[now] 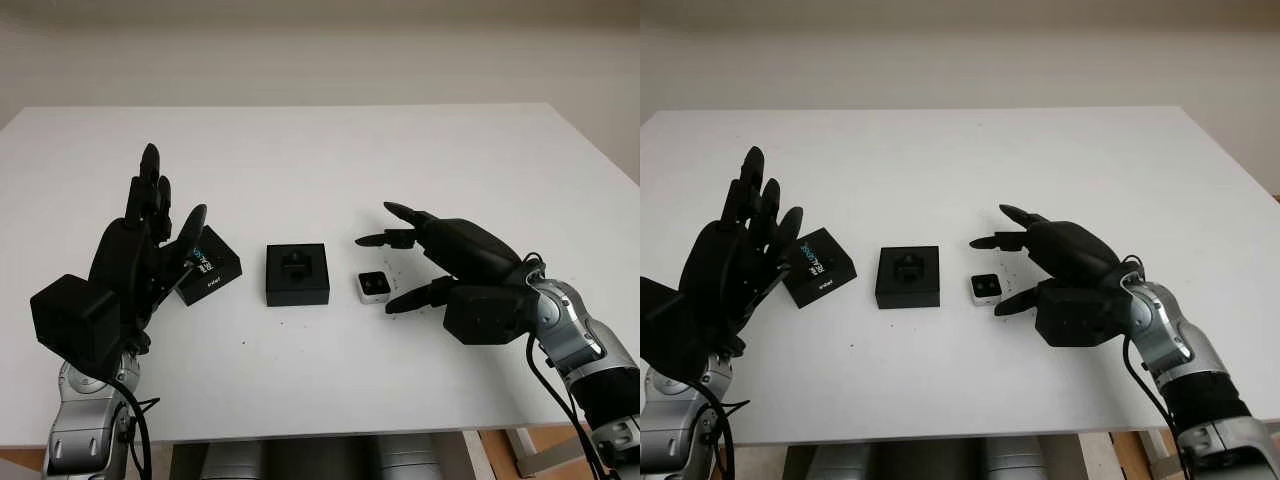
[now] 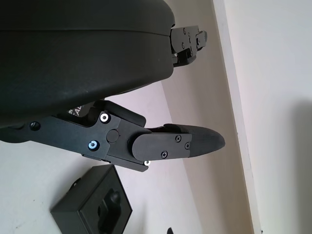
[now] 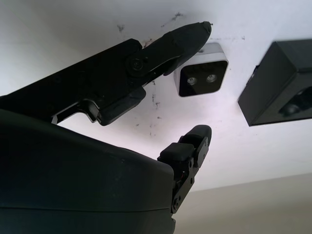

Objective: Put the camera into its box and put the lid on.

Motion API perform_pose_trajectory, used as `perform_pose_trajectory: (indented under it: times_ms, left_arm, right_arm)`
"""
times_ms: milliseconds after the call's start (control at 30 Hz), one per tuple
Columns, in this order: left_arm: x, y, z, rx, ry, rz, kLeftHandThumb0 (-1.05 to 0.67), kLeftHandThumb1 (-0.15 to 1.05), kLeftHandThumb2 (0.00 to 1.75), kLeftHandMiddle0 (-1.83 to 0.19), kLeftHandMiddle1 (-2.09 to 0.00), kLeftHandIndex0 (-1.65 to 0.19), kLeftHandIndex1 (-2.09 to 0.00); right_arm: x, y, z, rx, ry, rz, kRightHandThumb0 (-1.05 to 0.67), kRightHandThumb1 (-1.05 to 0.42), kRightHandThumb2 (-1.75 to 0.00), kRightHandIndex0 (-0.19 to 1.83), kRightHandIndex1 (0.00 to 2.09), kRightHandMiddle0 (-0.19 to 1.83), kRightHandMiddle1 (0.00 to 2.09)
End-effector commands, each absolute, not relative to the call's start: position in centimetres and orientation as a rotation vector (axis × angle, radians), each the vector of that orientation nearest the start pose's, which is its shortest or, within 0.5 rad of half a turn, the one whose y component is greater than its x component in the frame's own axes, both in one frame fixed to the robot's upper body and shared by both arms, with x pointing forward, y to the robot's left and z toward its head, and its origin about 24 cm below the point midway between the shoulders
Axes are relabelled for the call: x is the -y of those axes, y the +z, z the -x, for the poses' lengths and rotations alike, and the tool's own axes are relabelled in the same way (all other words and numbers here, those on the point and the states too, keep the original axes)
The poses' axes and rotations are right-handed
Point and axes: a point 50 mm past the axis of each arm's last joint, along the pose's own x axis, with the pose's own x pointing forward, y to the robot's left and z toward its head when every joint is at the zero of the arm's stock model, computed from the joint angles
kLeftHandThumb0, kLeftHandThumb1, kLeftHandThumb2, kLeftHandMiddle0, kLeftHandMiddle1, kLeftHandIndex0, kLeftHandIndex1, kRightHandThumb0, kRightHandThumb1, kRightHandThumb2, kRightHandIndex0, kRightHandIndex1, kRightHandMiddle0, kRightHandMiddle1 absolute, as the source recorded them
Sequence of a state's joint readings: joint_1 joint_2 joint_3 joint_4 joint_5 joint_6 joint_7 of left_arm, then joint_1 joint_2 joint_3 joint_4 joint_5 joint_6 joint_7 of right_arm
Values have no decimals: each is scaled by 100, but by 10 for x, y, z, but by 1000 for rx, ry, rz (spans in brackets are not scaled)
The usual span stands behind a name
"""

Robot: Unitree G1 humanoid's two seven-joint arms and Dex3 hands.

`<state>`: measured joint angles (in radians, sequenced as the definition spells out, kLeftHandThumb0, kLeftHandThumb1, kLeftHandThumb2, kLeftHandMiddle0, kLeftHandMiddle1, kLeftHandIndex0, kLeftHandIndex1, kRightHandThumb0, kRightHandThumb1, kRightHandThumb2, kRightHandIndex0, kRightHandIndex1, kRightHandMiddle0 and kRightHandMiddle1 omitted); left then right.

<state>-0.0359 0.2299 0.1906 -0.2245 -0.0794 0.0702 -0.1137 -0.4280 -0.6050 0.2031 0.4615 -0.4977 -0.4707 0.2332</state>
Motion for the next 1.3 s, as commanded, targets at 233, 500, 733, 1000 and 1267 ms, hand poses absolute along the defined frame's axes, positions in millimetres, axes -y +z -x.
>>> perform_pose_trajectory:
  times_ms: [233, 500, 733, 1000, 1267]
  left_arm:
    - [-218, 115, -253, 226, 41, -185, -60, 105, 41, 13, -6, 14, -5]
    - [-218, 115, -253, 228, 42, -178, -59, 105, 41, 13, -5, 14, -5]
    - [-218, 115, -253, 229, 34, -178, -59, 105, 42, 14, -5, 15, -5]
    - [-219, 115, -253, 224, 44, -185, -60, 105, 41, 13, -6, 14, -6]
    - [-219, 115, -254, 227, 35, -172, -59, 105, 41, 14, -5, 14, -5]
  right_arm:
    - [204, 85, -312, 255, 526, 1200, -65, -84, -6, 14, 7, 61, 28]
    - [202, 80, -310, 287, 506, 1223, -50, -88, -6, 28, 7, 53, 93]
    - [200, 76, -310, 301, 497, 1207, -44, -94, -6, 34, 7, 53, 116]
    - [198, 75, -312, 298, 489, 1211, -46, -95, -6, 38, 8, 52, 121]
    - [195, 72, -312, 321, 470, 1176, -46, -94, -5, 41, 8, 52, 126]
